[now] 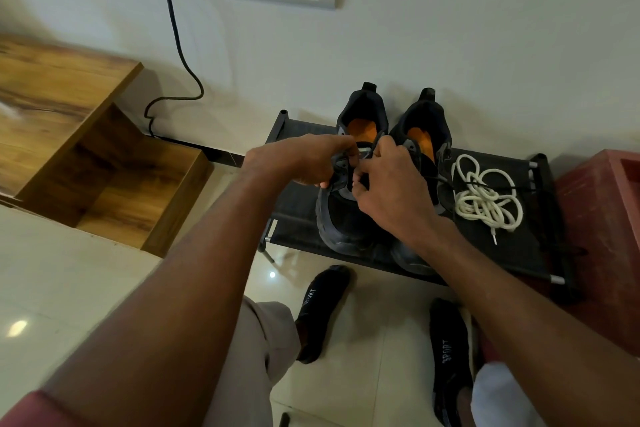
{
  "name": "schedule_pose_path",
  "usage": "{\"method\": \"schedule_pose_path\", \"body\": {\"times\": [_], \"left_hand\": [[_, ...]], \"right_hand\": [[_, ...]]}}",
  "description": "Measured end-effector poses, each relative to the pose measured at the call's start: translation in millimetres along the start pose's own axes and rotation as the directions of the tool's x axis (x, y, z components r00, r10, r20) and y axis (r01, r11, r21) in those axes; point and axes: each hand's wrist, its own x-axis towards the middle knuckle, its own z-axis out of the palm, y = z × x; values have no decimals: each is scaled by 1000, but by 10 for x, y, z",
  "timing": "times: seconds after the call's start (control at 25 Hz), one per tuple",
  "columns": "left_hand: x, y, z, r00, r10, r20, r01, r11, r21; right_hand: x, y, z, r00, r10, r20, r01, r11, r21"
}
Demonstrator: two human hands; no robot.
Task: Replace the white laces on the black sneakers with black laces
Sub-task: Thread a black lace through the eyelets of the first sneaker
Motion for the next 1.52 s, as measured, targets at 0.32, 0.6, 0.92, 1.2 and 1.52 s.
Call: {"method": "schedule_pose_path", "body": {"times": [0.32, 0.6, 0.92, 1.2, 1.52], "left_hand": [[-9, -1, -8, 1000, 3, -23, -3, 1000, 16], [-34, -10, -1, 999, 2, -36, -3, 1000, -12], [-10, -5, 11, 999, 16, -40, -17, 999, -31], [3, -50, 26, 999, 26, -41, -26, 999, -18], [-11, -98, 47, 998, -51, 24, 54, 985, -162]], "right_hand": [[54, -48, 14, 999, -36, -19, 36, 999, -6], [95, -7, 132, 1000, 27, 0, -26, 979, 203], [32, -37, 141, 993, 122, 7, -122, 989, 79], [152, -21, 150, 969, 194, 151, -233, 919, 317], [152, -18, -9, 964, 75, 253, -129, 970, 205]]}}
